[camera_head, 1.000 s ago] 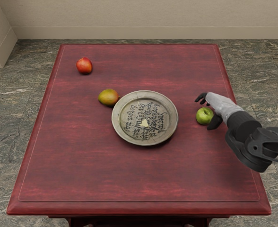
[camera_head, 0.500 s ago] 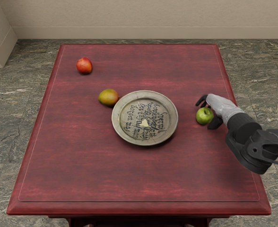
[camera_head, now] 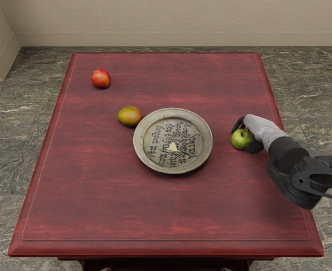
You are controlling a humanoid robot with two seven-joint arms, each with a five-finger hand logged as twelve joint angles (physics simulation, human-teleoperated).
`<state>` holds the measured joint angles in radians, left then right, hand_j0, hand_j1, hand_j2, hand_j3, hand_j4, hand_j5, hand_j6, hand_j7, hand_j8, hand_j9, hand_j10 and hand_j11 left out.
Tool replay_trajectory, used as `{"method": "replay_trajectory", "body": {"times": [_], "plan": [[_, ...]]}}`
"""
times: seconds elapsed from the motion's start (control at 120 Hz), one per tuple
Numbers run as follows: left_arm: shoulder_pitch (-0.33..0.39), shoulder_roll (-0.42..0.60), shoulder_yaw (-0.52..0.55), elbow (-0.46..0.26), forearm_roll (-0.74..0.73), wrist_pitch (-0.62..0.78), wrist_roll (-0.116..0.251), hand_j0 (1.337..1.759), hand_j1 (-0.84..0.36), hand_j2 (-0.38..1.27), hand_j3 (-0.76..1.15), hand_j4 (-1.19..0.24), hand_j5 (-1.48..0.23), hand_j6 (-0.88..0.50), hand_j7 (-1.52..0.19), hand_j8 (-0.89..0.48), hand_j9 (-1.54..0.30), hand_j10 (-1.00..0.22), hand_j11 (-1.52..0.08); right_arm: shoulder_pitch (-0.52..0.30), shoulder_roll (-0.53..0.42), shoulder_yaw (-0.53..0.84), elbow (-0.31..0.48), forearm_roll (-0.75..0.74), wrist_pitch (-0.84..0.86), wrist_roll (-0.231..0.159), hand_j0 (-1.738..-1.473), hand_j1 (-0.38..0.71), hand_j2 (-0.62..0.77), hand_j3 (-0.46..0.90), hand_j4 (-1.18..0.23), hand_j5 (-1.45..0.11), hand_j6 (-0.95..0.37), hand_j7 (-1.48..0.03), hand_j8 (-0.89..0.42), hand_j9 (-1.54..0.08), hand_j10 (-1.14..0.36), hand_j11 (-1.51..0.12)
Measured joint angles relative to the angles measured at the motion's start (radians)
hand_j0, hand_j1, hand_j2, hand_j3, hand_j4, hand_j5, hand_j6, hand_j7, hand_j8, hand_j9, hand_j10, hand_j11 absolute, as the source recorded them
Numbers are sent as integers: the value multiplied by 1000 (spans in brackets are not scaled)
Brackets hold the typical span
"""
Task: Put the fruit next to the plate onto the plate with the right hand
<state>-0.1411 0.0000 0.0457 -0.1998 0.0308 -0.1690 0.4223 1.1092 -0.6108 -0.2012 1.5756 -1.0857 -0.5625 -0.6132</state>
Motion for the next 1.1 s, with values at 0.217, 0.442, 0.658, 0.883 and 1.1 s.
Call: {"method": "replay_trajectory", "body": {"times": [0.217, 0.442, 0.658, 0.883, 1.1], "plan": [[0, 0, 0, 0, 0, 0, 0, 1658, 338, 2, 0, -9, -12, -9, -12, -9, -12, -9, -12, 0, 8, -1, 0, 1, -5, -1, -1648, 258, -85, 0, -507, -772, -373, -770, -474, -774, -596, -770], [1, 0, 0, 1, 0, 0, 0, 1658, 338, 2, 0, -10, -12, -10, -12, -10, -12, -10, -12, 0, 10, -1, 2, -1, -8, -2, -1646, 267, -68, 0, -491, -847, -347, -832, -442, -845, -637, -840], [1, 0, 0, 1, 0, 0, 1, 1658, 338, 2, 0, -9, -12, -9, -12, -9, -12, -9, -12, 1, 6, -1, 6, -5, -8, -1, -1646, 269, 68, -1, -524, -889, -364, -876, -457, -887, -672, -881], [0, 0, 1, 5, 0, 0, 0, 1658, 338, 2, 0, -9, -12, -9, -12, -9, -12, -9, -12, 15, -20, 4, 34, 1, -9, 1, -1652, 260, 216, 0, -616, -913, -439, -898, -508, -907, -687, -904], [0, 0, -1, 10, 1, 0, 0, 1658, 338, 2, 0, -9, -12, -9, -12, -9, -12, -9, -12, 49, -47, 11, 80, 12, -5, 2, -1653, 251, 204, 0, -615, -927, -441, -904, -509, -913, -688, -913]]}}
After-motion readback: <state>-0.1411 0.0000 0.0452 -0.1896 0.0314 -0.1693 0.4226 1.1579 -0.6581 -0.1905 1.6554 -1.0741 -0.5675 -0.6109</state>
